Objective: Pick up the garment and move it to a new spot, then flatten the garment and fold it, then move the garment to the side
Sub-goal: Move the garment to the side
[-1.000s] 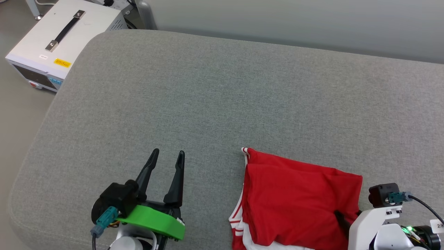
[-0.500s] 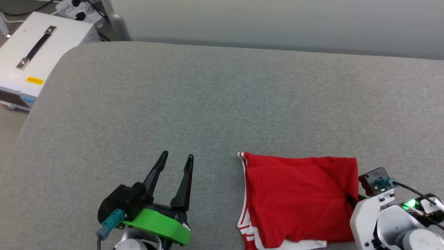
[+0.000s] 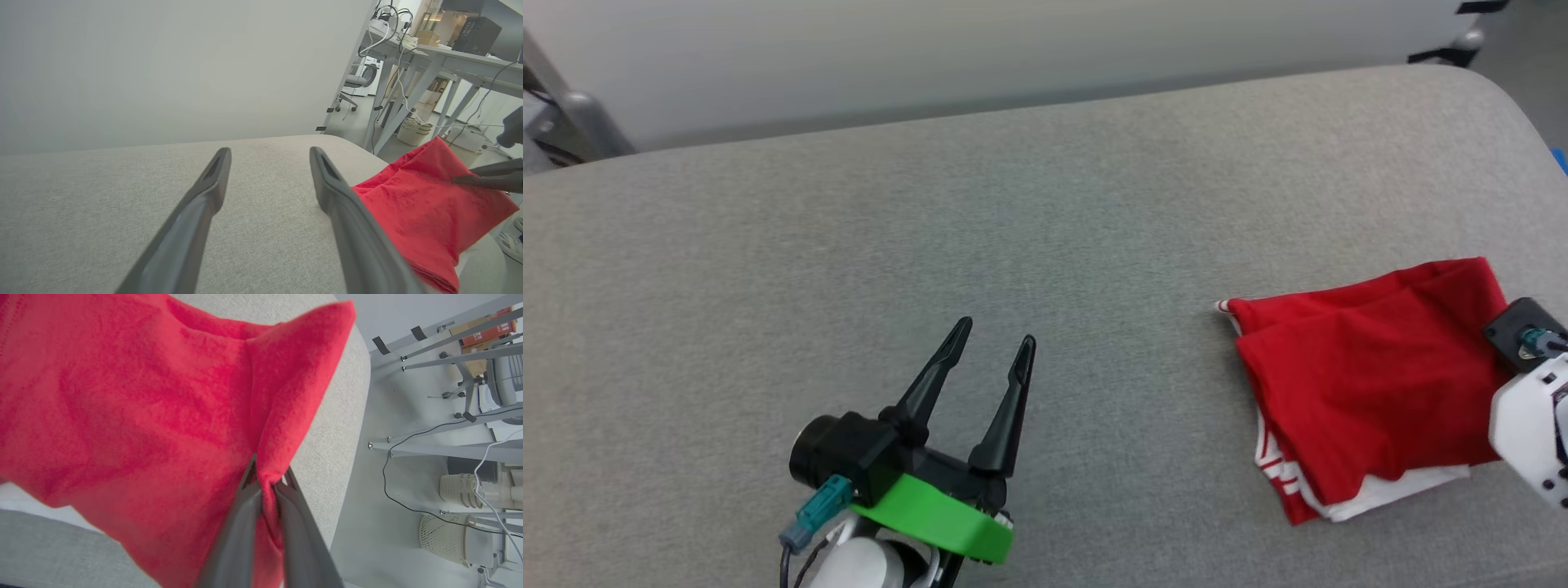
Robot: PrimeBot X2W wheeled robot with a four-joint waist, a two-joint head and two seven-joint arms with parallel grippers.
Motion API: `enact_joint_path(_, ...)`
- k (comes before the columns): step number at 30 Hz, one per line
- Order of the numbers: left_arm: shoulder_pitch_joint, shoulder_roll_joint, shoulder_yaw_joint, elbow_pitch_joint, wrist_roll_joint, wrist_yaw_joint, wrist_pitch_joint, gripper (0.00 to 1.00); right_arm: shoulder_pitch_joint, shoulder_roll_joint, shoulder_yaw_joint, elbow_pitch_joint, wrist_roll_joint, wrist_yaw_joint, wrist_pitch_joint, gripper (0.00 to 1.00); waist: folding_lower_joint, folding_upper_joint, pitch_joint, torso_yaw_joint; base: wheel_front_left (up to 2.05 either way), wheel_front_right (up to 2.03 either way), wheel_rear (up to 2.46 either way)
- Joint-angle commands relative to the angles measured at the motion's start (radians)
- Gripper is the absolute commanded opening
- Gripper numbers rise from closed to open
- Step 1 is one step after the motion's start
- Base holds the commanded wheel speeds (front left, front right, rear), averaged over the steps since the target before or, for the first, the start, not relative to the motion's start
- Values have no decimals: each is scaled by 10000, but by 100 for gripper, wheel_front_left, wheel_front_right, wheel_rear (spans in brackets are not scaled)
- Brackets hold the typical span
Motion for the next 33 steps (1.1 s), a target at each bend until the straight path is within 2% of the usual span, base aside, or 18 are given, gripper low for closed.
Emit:
enact_joint_path(1, -283, 120, -65, -102, 117, -28, -53, 100, -301, -180, 5, 208, 162, -11, -161, 0, 0, -1, 954, -1159, 0, 0, 0)
enact_joint_path(5, -665, 365, -270, -330, 221, -29, -53, 100, -854, -636, -82, 1009, 264, -11, -623, 0, 0, -1, 1609, -1556, 0, 0, 0)
enact_joint_path(11, -1227, 816, -368, -812, 350, -29, 126, 100, -1755, -310, -979, 2783, 74, -11, -1944, 0, 0, -1, 2722, -1771, 0, 0, 0)
enact_joint_path(14, -1530, 1078, -386, -1165, 439, -29, 385, 100, -2236, -72, -1620, 3753, -159, -11, -2539, 0, 0, -1, 3257, -1675, 0, 0, 0)
enact_joint_path(21, -2069, 1404, -207, -2215, 558, 24, 802, 100, -3075, -137, -2916, 5977, -690, -11, -3550, 0, 0, -1, 4299, -1147, 0, 0, 0)
enact_joint_path(22, -2197, 1458, -173, -2771, 566, 82, 963, 100, -3451, -116, -3516, 6994, -1008, -11, -4031, 0, 0, -1, 4698, -891, 0, 0, 0)
enact_joint_path(33, -2173, 1510, -160, -2950, 520, 216, 959, 100, -4271, 284, -4195, 8579, -1745, -11, -5015, 0, 0, -1, 4797, -484, 0, 0, 0)
